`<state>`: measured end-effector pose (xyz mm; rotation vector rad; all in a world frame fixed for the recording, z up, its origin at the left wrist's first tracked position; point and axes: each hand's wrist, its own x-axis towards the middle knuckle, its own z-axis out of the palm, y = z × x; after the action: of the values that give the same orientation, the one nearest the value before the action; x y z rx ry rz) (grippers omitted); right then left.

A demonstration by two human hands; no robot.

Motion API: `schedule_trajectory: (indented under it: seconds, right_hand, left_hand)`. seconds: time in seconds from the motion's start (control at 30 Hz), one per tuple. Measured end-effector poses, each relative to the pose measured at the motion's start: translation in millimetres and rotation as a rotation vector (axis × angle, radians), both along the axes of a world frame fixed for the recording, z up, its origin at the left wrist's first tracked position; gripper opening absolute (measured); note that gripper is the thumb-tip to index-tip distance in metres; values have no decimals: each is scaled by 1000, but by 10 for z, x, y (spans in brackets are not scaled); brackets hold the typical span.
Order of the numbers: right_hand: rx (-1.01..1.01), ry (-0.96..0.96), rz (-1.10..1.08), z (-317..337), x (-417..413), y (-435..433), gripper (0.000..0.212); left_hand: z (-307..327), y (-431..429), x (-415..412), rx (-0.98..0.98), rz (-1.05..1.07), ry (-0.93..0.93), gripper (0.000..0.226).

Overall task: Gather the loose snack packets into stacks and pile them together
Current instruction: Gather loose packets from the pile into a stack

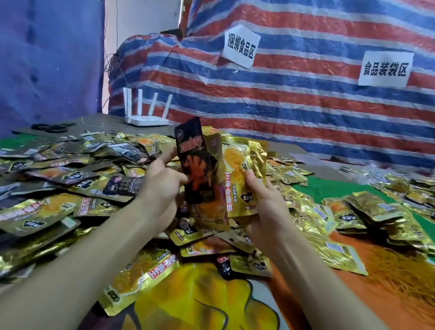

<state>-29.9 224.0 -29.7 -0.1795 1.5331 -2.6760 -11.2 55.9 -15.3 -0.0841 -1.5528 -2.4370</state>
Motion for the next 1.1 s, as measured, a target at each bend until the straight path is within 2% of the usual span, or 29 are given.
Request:
schedule_trajectory:
  seconds: [0.13,0.23,0.33,0.43,0.53,0.7,0.77,0.93,1.03,1.1]
  right_hand:
    - [68,78,-50,12,36,4,21]
    - [302,194,-205,-19,60,-2,19]
    - [410,310,-333,-62,78,-45,17]
    - [379,304,-387,-51,79,-64,18]
    - [240,232,-484,-17,59,-54,28]
    - [261,268,-751,6,61,59,22]
    - [295,337,-702,-9,80,75,16]
    - [371,462,-362,-74,186,-92,19]
    - [325,498,-307,-101,216,-155,23]
    - [324,524,-320,-126,228,-176,25]
  left_hand:
    - [-21,0,58,-184,-78,-28,59]
    - [-24,93,104,-235,-234,-78,47]
    - [-38,178,111,-234,-255,-126,39]
    - [-27,132,101,-185,-272,-180,38]
    - [-9,80,95,-170,-215,-191,42]
    - [50,46,111,-40,-80,-38,51]
    - [57,35,112,-31,-64,68,48]
    - [-35,190,153,-138,-23,274,47]
    - [-86,247,146,-240,96,331,46]
    - [-127,280,128,-257,71,322,54]
